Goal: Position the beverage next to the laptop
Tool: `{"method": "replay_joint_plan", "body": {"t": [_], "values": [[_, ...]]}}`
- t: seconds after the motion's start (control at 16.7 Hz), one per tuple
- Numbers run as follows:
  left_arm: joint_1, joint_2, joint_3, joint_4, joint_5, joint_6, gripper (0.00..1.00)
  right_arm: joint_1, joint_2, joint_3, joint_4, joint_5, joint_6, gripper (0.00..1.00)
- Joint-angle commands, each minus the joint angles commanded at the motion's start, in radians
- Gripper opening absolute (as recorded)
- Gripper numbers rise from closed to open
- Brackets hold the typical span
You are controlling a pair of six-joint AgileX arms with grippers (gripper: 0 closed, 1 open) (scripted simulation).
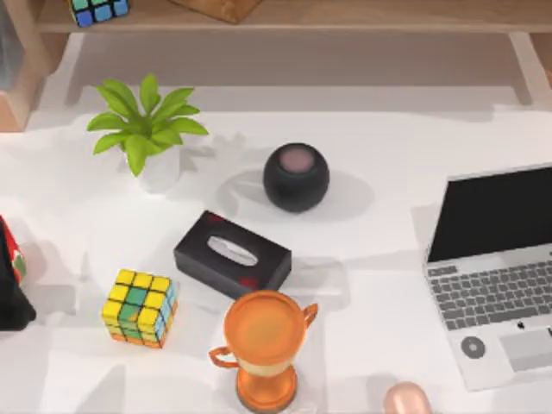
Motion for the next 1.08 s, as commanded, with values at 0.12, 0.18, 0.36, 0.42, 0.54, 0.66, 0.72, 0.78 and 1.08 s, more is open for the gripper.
{"method": "replay_joint_plan", "body": {"t": [0.12,0.18,0.36,0.42,0.54,0.66,0.72,0.78,1.08], "values": [[0.0,0.0,0.0,0.0,0.0,0.0,1.0,-0.04,-0.041,0.004,0.009,-0.013,-0.019,0.0],[0.0,0.0,0.0,0.0,0.0,0.0,1.0,-0.061,-0.06,0.005,0.013,-0.02,-0.024,0.0],[0.0,0.0,0.0,0.0,0.0,0.0,1.0,-0.091,-0.096,0.01,0.018,-0.035,-0.015,0.0],[0.0,0.0,0.0,0.0,0.0,0.0,1.0,-0.091,-0.107,0.011,0.01,-0.036,-0.011,0.0],[0.0,0.0,0.0,0.0,0.0,0.0,1.0,-0.069,-0.118,0.009,-0.021,-0.03,-0.003,0.0],[0.0,0.0,0.0,0.0,0.0,0.0,1.0,-0.026,-0.097,0.004,-0.057,-0.015,0.004,0.0],[0.0,0.0,0.0,0.0,0.0,0.0,1.0,-0.006,-0.081,0.002,-0.071,-0.007,0.007,0.0],[0.0,0.0,0.0,0.0,0.0,0.0,1.0,0.008,-0.067,0.002,-0.081,0.0,0.009,0.0],[0.0,0.0,0.0,0.0,0.0,0.0,1.0,0.01,-0.062,0.003,-0.083,0.002,0.012,0.0]]}}
